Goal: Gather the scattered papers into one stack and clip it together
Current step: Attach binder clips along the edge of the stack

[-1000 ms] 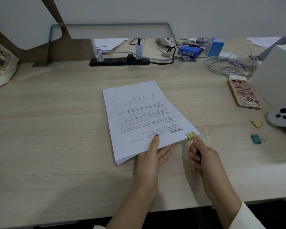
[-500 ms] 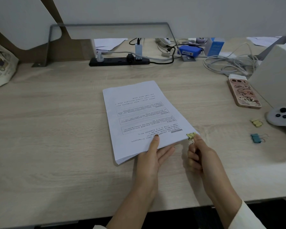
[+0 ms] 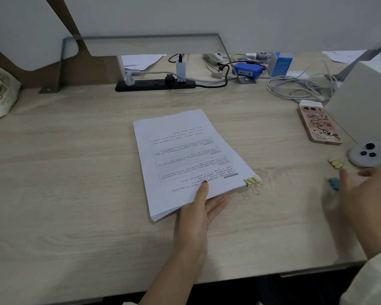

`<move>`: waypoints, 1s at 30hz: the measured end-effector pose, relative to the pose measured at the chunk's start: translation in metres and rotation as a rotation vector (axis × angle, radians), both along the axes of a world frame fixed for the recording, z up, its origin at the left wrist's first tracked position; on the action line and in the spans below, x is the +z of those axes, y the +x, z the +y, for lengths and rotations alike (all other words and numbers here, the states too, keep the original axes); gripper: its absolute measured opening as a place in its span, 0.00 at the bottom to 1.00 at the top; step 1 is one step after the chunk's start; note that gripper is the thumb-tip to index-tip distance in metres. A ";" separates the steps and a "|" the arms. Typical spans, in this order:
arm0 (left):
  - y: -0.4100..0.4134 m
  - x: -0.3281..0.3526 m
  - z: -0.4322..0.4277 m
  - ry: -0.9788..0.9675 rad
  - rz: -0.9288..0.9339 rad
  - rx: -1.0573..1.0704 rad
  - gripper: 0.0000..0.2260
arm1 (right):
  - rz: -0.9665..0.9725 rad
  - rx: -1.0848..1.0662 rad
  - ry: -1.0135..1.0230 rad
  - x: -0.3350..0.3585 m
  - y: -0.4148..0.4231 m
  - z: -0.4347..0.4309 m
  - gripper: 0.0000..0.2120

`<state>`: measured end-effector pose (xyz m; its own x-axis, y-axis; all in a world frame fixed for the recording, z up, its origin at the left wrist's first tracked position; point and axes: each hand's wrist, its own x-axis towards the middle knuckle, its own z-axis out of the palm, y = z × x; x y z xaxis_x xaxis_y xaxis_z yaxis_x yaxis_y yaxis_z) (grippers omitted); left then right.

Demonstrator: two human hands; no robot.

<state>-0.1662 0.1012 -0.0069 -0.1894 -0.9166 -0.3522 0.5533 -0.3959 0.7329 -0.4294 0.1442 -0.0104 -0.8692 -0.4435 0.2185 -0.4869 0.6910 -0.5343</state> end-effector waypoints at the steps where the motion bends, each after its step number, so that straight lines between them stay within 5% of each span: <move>1: 0.000 0.000 0.000 -0.001 -0.004 -0.001 0.09 | -0.024 0.011 0.061 -0.003 -0.008 0.000 0.21; 4: 0.000 0.000 0.000 -0.006 -0.010 0.002 0.10 | -0.012 0.093 0.180 -0.008 -0.020 -0.002 0.14; 11: -0.001 -0.002 -0.001 -0.014 -0.004 0.008 0.10 | -0.151 0.323 0.114 0.002 0.009 -0.002 0.14; 13: -0.001 -0.002 -0.001 -0.016 -0.004 0.011 0.10 | -0.428 0.417 -0.067 0.014 0.035 -0.001 0.12; 15: -0.001 -0.002 -0.001 -0.018 -0.003 0.010 0.10 | -0.942 0.532 -0.288 0.026 0.065 -0.004 0.10; 18: -0.001 -0.003 -0.001 -0.008 -0.001 0.000 0.09 | -1.336 0.648 -0.319 0.026 0.087 -0.017 0.10; 25: 0.004 -0.003 -0.003 -0.016 0.030 -0.010 0.15 | -1.355 0.575 -0.405 0.032 0.095 -0.032 0.08; 30: 0.003 -0.003 -0.002 -0.013 0.024 -0.020 0.13 | -1.385 0.741 -0.179 0.032 0.102 -0.035 0.15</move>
<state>-0.1631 0.0987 -0.0097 -0.2160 -0.9171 -0.3352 0.5629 -0.3975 0.7247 -0.3276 0.1092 0.0221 -0.0420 -0.8998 -0.4342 0.2406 0.4127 -0.8785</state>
